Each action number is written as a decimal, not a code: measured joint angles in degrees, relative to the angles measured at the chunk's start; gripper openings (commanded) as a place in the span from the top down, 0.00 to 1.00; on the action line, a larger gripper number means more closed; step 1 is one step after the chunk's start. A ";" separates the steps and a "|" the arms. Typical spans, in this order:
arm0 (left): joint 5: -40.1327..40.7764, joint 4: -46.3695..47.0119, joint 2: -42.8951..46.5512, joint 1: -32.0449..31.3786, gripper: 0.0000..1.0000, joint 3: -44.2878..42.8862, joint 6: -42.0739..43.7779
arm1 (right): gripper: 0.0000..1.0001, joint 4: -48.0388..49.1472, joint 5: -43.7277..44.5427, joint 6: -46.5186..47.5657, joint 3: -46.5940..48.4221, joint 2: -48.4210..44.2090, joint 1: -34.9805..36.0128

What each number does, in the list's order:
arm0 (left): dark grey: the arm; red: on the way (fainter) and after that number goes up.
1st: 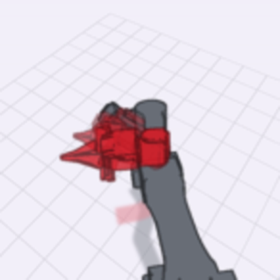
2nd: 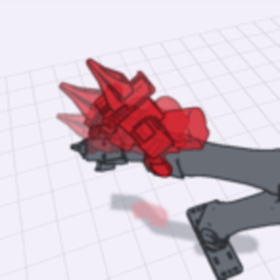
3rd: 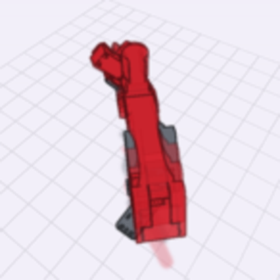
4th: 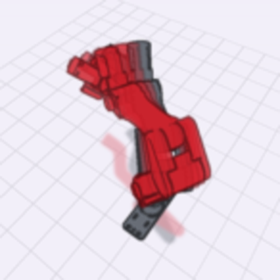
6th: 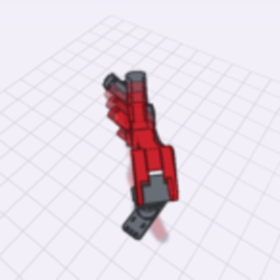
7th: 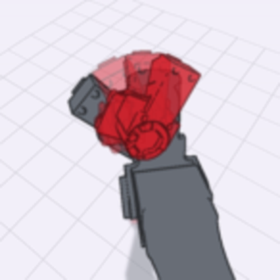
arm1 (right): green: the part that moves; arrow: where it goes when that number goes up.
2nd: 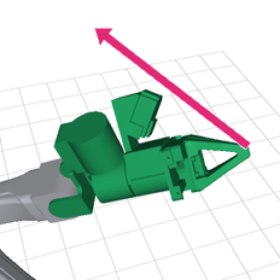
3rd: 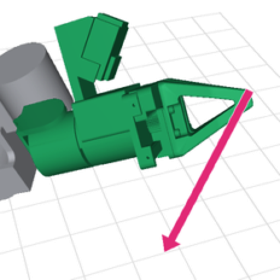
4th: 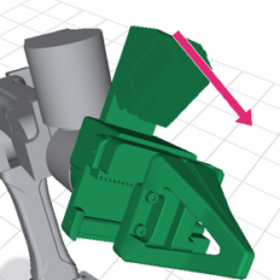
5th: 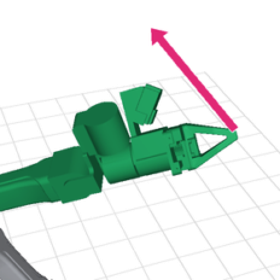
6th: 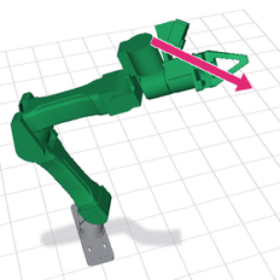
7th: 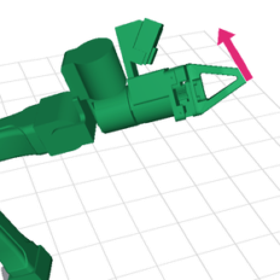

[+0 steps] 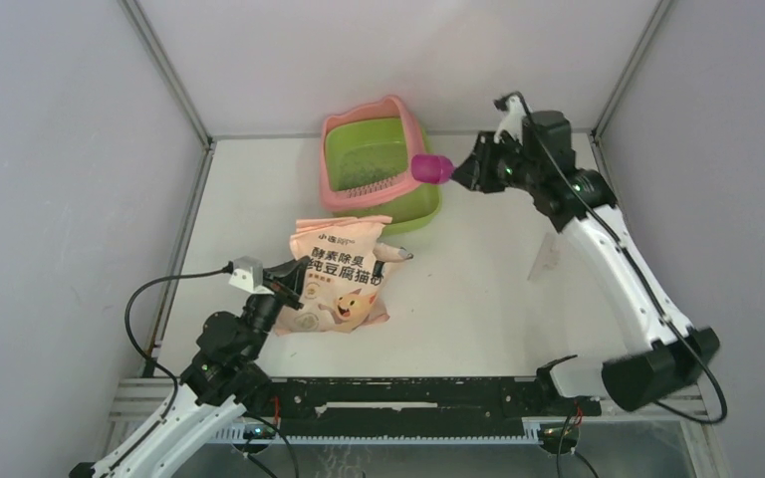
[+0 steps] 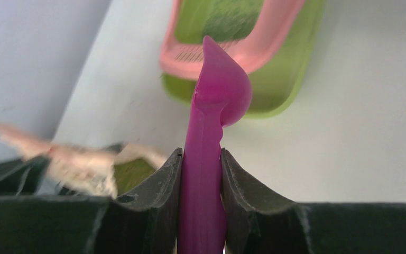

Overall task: Fill the litter box with clean litter
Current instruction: 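Pour the cat litter into the litter box, then scoop the cat litter from the cat litter bag.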

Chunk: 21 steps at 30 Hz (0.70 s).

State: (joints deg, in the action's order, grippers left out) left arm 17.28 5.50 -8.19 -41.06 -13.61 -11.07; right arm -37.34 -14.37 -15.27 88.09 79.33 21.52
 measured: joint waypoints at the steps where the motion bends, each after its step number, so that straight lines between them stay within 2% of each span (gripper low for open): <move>1: -0.13 0.07 -0.35 0.00 1.00 0.00 0.00 | 1.00 -0.13 -2.51 -0.55 -2.25 -2.49 -0.94; 4: -0.79 0.74 -1.44 0.00 1.00 0.00 0.02 | 1.00 -1.07 -12.11 -1.79 -9.68 -8.37 -2.29; 9: -1.46 1.90 -2.60 0.04 1.00 0.00 0.00 | 1.00 -3.76 -22.32 -2.01 -19.23 -9.57 -1.88; 21: -2.82 3.37 -4.74 0.11 1.00 0.00 -0.02 | 1.00 -4.61 -28.28 -2.05 -21.31 -10.10 -0.26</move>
State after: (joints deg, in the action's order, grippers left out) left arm 14.46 8.86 -12.93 -40.95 -13.61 -11.09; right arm -41.95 -42.65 -17.32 66.78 69.23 21.26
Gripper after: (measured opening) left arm 0.025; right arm 0.348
